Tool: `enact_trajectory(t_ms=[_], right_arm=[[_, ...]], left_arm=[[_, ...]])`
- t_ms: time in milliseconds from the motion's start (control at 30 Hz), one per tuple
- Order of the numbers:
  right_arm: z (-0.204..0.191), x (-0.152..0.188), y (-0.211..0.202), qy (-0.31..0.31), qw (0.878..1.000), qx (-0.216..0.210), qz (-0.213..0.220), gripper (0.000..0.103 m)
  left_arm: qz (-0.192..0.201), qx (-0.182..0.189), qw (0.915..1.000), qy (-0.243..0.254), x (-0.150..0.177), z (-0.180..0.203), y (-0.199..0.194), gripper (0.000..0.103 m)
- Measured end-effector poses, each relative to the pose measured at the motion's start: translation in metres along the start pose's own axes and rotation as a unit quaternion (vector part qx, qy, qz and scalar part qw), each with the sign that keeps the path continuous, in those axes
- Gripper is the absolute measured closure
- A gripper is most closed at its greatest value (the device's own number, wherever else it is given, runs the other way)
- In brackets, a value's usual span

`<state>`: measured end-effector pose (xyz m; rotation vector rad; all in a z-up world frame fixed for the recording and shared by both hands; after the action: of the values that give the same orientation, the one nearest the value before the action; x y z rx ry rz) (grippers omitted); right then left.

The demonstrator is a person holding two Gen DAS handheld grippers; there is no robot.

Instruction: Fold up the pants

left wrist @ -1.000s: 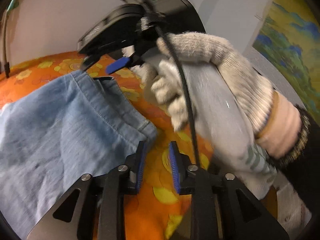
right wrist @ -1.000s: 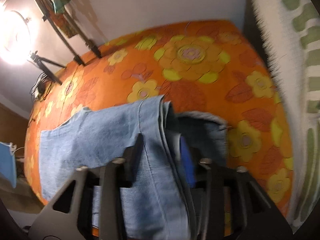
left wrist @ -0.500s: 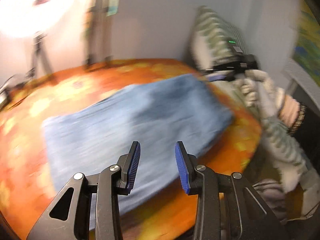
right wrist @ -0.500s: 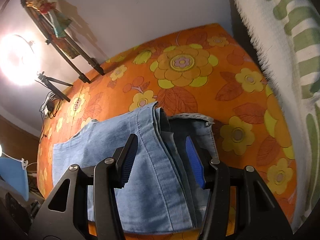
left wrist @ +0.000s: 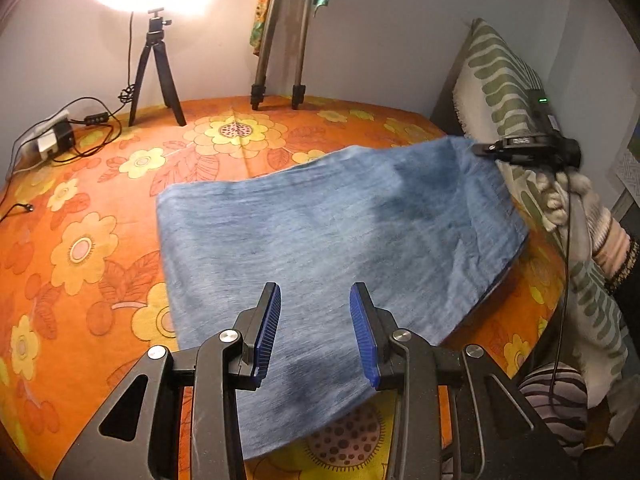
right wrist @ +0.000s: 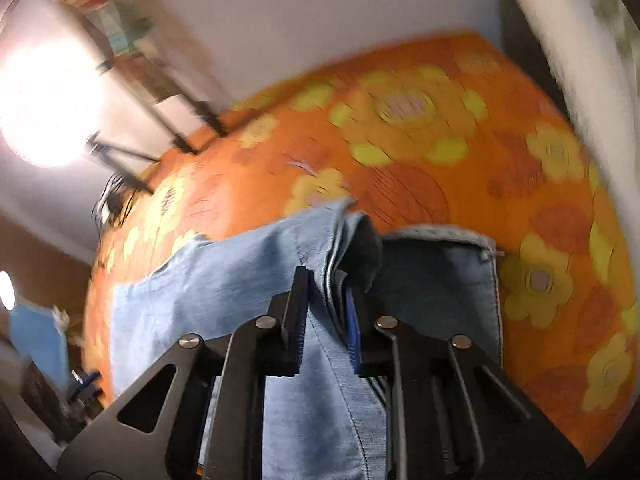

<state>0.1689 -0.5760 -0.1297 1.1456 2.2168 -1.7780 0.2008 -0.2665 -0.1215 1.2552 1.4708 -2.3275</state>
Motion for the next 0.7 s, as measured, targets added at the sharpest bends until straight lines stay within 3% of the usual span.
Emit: enact_trajectory(t_ms=[100,267,467,567,633,667,700], right_arm=[[-0.036,0.019,-0.032,-0.108,0.993,0.0,0.053,0.089],[-0.063,0.047,-0.051,-0.197,0.979,0.0,0.056,0.09],[-0.061,0.047,-0.033,-0.236,0.969,0.061,0.047,0.09],[-0.066,0.036,-0.026,-0.284,0.947,0.128,0.08,0.09],[-0.064,0.03,-0.02,-0.296,0.94,0.143,0.085,0.09],[-0.058,0.025,-0.016,-0.287,0.943,0.148,0.077,0.085],[-0.051,0.02,-0.014,-0.276,0.947,0.152,0.071,0.071]], left_arm=[[-0.001,0.001,1.0,-0.001,0.001,-0.001,0.002,0.069],[-0.001,-0.002,1.0,-0.005,0.002,-0.003,0.003,0.069],[-0.007,-0.004,1.0,-0.005,0.004,-0.004,0.005,0.069],[-0.011,-0.006,0.9999,-0.001,0.005,-0.003,0.006,0.069],[-0.011,-0.007,0.9999,0.001,0.005,-0.002,0.007,0.069],[-0.011,-0.007,0.9999,0.003,0.004,-0.002,0.007,0.069],[-0.01,-0.007,0.9999,0.004,0.004,-0.002,0.007,0.069]])
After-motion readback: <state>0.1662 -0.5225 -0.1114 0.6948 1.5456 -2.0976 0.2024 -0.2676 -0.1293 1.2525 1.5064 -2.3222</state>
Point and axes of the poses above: each gripper's, at about its wrist camera, not at the fingertips, and y roughly the way its jaws point, z to its right, x to its underside, the point moved 3 cm from there along y, roughly the way its jaws point, and after that the axes turned 3 degrees about z, right-handed, at the moved point
